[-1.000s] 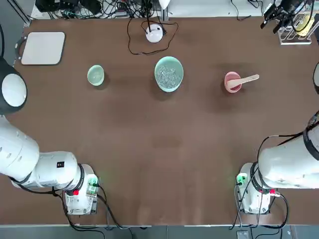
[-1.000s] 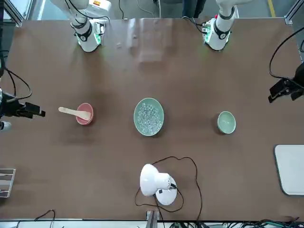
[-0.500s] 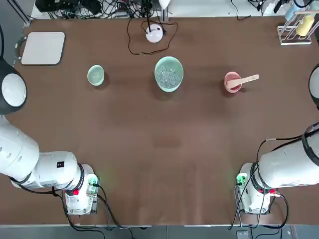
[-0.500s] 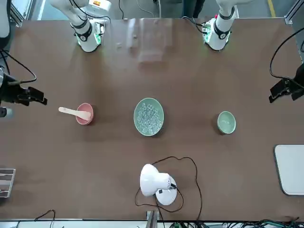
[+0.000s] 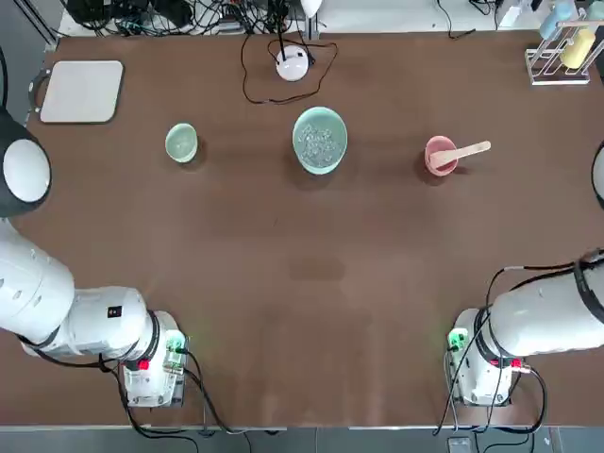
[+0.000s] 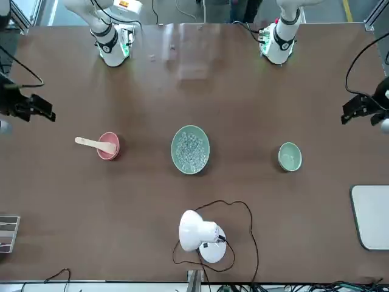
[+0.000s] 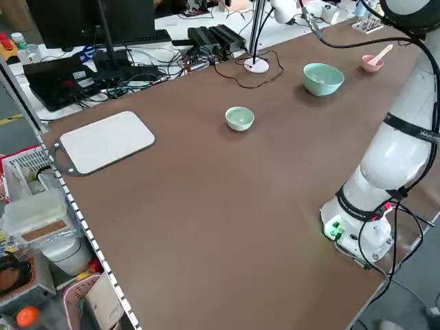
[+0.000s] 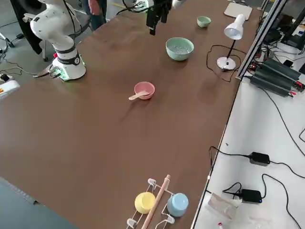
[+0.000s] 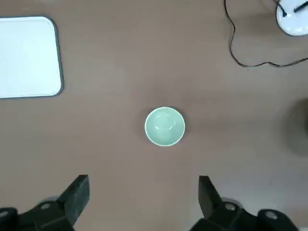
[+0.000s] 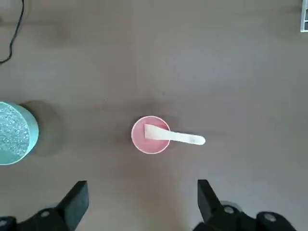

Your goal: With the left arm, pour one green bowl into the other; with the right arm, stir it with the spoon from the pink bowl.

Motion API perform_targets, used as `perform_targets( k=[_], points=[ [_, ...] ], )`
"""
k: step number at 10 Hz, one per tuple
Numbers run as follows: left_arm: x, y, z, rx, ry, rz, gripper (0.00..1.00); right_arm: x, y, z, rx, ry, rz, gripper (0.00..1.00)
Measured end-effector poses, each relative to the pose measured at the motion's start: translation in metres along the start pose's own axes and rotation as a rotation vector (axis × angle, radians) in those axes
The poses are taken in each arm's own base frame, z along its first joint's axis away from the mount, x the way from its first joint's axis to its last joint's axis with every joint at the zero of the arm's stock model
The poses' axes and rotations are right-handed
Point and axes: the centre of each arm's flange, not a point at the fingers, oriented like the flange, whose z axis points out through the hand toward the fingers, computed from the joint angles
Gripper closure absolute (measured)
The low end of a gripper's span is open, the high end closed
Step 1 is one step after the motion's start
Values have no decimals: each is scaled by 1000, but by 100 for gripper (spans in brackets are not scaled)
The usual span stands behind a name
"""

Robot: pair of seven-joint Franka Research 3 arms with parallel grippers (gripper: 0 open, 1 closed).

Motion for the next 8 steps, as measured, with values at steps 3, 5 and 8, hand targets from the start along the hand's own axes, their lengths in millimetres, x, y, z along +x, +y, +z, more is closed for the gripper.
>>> perform_targets(
  k=[3,5,8],
  points=[
    [0,2,0,-4,0,2,0,-10,4,6,-36,-18,1,0],
    [0,2,0,-4,-1,3,0,-10,5,13,-41,-31,2,0],
    [0,2,0,-4,-3,3,0,-10,6,12,-44,-27,2,0]
  ],
)
